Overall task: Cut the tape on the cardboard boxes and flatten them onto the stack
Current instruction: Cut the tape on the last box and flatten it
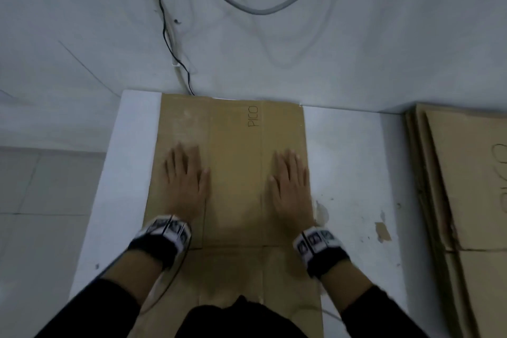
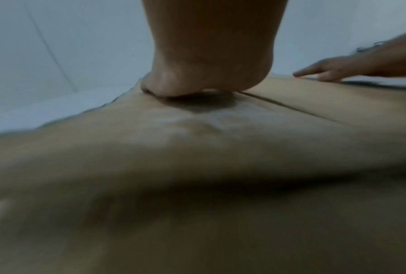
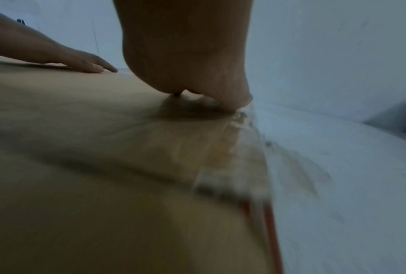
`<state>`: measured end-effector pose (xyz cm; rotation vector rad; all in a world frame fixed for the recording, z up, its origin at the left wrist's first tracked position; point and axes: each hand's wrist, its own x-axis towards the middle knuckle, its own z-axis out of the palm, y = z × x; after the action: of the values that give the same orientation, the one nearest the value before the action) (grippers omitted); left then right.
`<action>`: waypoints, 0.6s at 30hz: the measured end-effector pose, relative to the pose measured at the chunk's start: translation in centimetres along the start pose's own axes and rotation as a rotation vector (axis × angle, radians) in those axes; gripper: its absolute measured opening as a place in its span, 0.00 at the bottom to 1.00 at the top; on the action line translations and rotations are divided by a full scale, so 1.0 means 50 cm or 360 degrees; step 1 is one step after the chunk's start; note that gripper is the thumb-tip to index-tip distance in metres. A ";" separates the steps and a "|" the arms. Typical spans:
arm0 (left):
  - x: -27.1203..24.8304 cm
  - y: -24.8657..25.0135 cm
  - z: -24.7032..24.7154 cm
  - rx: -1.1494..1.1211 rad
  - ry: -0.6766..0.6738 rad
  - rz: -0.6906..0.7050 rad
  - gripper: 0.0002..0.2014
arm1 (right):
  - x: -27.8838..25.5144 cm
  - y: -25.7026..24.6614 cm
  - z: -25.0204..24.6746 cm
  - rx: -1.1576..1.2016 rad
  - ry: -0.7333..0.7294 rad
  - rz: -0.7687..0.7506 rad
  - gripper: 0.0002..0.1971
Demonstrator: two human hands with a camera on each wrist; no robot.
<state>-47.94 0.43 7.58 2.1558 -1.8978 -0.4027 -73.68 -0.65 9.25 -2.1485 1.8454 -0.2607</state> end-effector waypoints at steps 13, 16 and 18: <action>-0.228 -0.032 -0.016 0.0049 -0.0036 -0.0320 0.33 | -0.217 0.028 0.028 0.0098 -0.0069 0.0344 0.34; -0.224 -0.024 -0.048 -0.0133 -0.0103 -0.0704 0.38 | -0.224 0.029 -0.005 0.0305 -0.0031 0.0446 0.36; -0.230 -0.009 -0.073 -0.0357 0.0020 -0.1227 0.48 | -0.240 0.023 -0.024 0.0433 0.0049 0.0740 0.38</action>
<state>-47.55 11.88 11.38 2.6257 -0.8800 -0.6875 -77.07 10.88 10.66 -1.4977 2.1197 -0.4102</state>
